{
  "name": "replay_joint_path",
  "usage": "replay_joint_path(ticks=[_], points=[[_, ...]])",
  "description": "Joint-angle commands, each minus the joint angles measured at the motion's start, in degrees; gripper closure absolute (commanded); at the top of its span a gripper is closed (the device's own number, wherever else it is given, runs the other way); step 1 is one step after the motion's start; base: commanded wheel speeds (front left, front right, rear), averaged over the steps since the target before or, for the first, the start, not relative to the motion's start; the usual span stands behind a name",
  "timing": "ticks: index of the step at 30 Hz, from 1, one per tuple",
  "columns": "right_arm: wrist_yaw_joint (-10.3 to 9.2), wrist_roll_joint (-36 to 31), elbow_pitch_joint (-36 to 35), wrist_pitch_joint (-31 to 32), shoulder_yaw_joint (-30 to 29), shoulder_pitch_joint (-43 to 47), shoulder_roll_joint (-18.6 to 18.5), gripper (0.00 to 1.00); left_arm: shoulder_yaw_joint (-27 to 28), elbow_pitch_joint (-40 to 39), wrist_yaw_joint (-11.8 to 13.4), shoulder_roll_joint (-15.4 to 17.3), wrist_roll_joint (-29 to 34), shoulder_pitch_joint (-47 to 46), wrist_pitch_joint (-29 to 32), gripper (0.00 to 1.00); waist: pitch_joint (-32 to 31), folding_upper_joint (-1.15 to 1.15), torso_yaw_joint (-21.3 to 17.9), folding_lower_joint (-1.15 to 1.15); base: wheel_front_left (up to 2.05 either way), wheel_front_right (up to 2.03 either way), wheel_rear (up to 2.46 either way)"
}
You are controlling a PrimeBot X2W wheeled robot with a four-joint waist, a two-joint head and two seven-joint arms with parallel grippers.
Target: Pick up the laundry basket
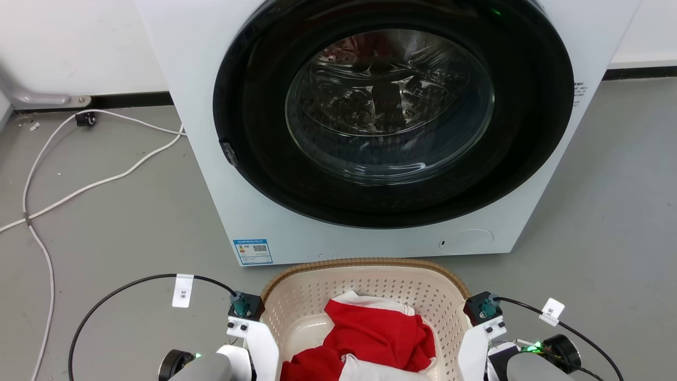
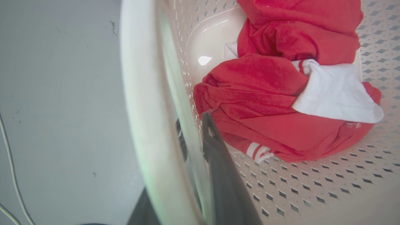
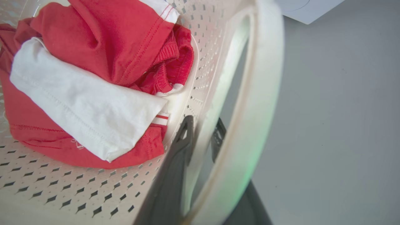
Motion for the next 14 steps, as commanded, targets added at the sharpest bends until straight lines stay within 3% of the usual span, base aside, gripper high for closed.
replay_joint_path(ticks=[1,14], points=[[0.0,-0.41,0.4,0.36,0.11,0.44,-0.77,1.0,-0.37,0.13,-0.18,0.97,-0.05,-1.42,-0.78,1.0,0.04,0.0,0.02,0.0,0.0,0.0,0.0],[0.0,-1.03,0.41,0.71,-0.46,0.87,-0.79,1.0,-2.48,0.35,-0.18,1.09,-2.16,-1.61,-1.19,1.0,0.11,0.0,-0.04,0.0,0.0,0.0,0.0]])
